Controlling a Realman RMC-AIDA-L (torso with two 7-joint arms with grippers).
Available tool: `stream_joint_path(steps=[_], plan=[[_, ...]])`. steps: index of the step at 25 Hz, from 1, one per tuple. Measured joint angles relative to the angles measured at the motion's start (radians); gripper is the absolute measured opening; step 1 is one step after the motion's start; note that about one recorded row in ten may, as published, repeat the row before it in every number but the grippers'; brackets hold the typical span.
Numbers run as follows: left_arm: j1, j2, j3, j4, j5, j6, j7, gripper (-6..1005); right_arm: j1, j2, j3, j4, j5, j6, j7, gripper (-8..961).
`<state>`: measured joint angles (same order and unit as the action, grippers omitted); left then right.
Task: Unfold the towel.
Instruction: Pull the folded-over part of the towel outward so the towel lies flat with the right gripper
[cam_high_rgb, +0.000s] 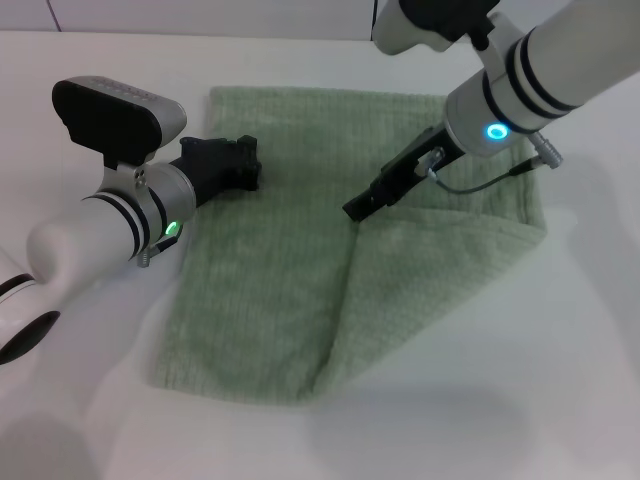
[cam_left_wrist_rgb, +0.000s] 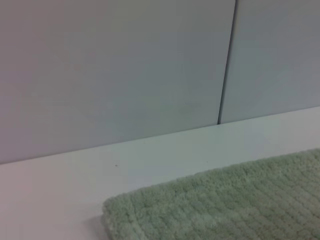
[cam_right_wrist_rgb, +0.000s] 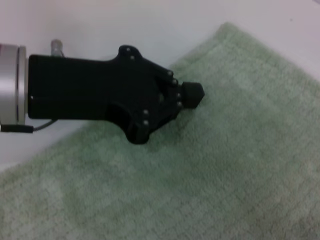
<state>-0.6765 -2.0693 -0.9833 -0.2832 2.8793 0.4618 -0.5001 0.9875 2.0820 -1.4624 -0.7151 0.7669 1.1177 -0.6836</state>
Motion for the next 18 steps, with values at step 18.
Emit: stream_joint_path(steps=[18], plan=[[0.009,-0.002,0.0,-0.013,0.0,0.0,0.0,-1,0.043,0.006,-0.057,0.107,0.03,-0.053,-0.043,805]])
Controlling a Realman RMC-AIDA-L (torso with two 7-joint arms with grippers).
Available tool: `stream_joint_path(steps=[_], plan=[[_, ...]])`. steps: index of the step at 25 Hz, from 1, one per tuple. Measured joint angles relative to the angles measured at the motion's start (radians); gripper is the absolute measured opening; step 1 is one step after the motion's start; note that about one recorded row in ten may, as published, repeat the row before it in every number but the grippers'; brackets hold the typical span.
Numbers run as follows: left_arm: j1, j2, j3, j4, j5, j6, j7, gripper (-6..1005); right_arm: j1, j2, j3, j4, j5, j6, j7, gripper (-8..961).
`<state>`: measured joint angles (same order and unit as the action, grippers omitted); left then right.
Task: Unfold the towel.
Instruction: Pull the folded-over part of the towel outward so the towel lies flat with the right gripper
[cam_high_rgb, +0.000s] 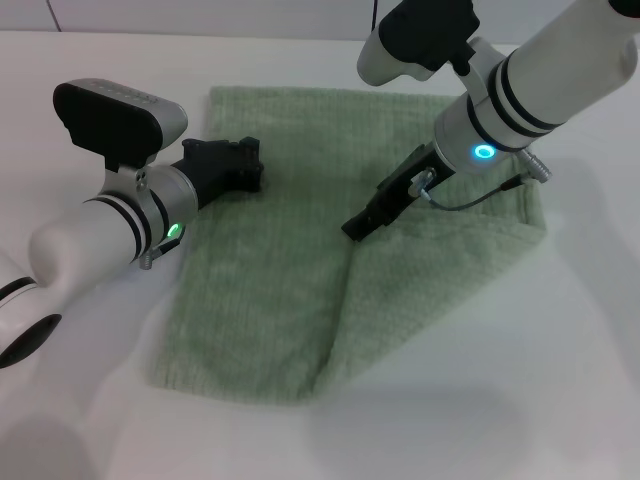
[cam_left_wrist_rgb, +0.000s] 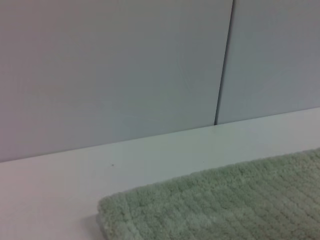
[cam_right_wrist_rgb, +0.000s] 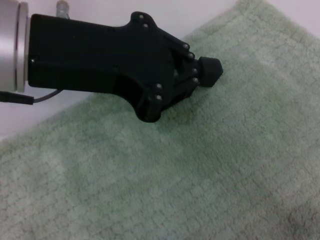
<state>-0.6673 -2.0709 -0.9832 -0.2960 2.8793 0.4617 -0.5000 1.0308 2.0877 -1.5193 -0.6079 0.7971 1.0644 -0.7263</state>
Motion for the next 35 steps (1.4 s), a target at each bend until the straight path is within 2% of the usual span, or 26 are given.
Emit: stream_joint_path(steps=[12,17,23,31,35], plan=[[0.0,0.0,0.002,-0.002,0.0,0.0,0.0,-2,0.023,0.0,-0.015,0.038,0.005,0.001,-0.002,738],[0.0,0.0,0.002,-0.002,0.0,0.0,0.0,-2,0.024,0.0,-0.024,0.039,0.005,0.004,0.001,481],[0.0,0.0,0.002,-0.002,0.0,0.0,0.0,-1,0.024,-0.002,-0.024,0.038,0.004,0.006,0.002,220],[0.004,0.001,0.002,-0.003,0.0,0.0,0.0,-1,0.003,-0.003,-0.03,-0.024,-0.001,0.035,-0.015,48],[0.007,0.002,0.001,-0.004,0.0,0.0,0.0,-1,-0.039,-0.005,-0.056,-0.133,-0.002,0.092,-0.015,32]])
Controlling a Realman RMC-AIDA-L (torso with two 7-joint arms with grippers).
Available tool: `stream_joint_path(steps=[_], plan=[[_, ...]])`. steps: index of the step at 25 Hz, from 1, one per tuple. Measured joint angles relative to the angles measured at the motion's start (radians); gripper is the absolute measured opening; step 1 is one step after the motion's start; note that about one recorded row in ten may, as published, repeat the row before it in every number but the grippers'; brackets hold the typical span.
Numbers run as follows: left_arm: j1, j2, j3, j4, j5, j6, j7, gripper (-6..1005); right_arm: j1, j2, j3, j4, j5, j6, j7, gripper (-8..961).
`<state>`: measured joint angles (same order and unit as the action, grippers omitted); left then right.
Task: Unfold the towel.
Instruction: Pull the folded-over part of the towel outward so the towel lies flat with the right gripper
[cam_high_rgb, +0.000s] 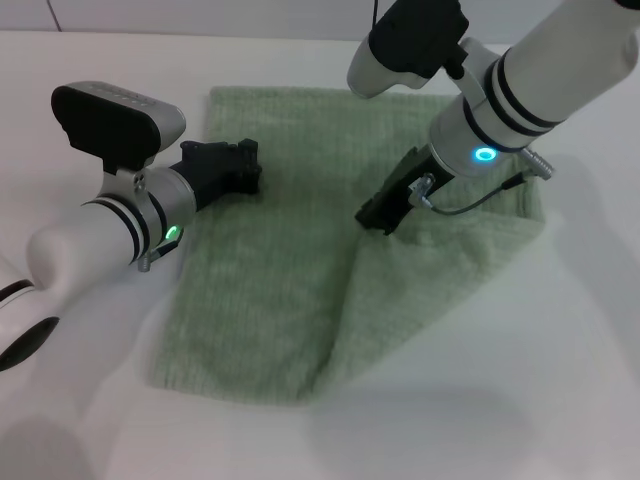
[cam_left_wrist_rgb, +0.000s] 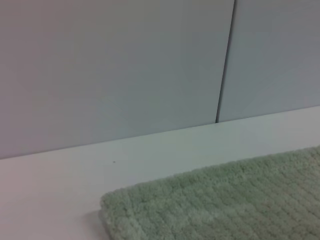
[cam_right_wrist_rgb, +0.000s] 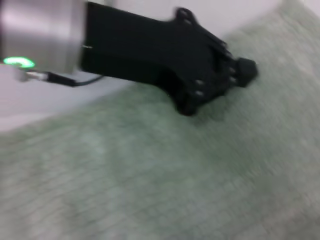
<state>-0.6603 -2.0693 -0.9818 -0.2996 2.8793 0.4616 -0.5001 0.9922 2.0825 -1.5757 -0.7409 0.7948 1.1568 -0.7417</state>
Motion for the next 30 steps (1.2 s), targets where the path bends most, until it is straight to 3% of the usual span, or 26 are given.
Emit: stream_joint_path(steps=[8,13,21,30], plan=[[0.002,0.0,0.0,-0.003,0.0,0.0,0.0,-2,-0.131,-0.006,-0.015,-0.416,-0.05,0.307,0.0,17],[0.004,0.001,0.0,-0.008,0.0,0.0,0.0,-2,-0.166,-0.002,-0.054,-0.562,-0.102,0.447,0.021,17],[0.004,0.002,0.0,-0.009,0.0,0.0,0.0,-1,-0.187,-0.002,-0.142,-0.626,-0.158,0.59,0.106,16],[0.004,0.003,0.0,-0.015,0.0,0.0,0.0,4,-0.174,-0.006,-0.281,-0.609,-0.202,0.62,0.2,17]])
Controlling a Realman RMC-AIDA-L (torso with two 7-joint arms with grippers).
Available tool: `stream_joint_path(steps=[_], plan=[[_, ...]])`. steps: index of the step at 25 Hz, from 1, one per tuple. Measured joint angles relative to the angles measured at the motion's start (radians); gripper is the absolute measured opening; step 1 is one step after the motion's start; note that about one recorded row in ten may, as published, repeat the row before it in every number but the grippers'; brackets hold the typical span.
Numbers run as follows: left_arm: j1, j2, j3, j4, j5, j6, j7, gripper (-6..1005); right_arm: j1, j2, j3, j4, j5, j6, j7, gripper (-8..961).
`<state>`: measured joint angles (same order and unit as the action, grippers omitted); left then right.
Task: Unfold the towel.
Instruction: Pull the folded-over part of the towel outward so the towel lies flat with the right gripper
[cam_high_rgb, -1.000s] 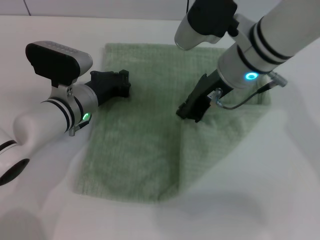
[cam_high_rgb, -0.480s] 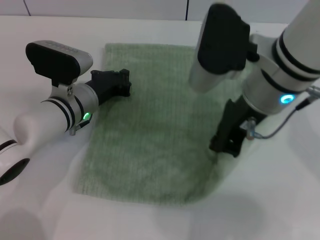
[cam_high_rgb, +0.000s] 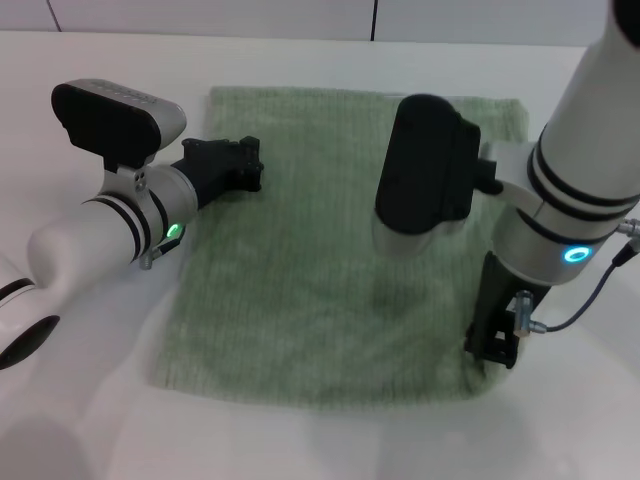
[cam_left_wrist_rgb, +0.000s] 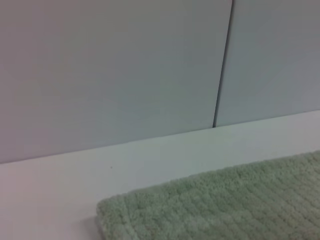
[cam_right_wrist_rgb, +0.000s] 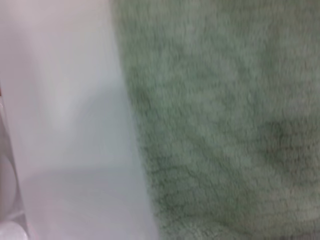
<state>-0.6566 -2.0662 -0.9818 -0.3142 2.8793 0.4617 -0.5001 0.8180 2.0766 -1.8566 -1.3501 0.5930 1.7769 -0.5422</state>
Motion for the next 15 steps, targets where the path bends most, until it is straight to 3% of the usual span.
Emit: stream_joint_path(steps=[7,12,15], plan=[[0.004,0.0,0.0,-0.008,0.0,0.0,0.0,8,0.0,0.004,-0.018,-0.012,-0.025,-0.022,-0.001,16],[0.012,0.0,0.0,-0.016,0.0,0.0,0.0,11,0.007,0.006,-0.038,-0.011,-0.018,-0.028,-0.001,143],[0.017,0.001,0.0,-0.021,0.0,0.0,0.0,13,0.008,0.007,-0.041,-0.023,-0.026,-0.034,-0.003,300]])
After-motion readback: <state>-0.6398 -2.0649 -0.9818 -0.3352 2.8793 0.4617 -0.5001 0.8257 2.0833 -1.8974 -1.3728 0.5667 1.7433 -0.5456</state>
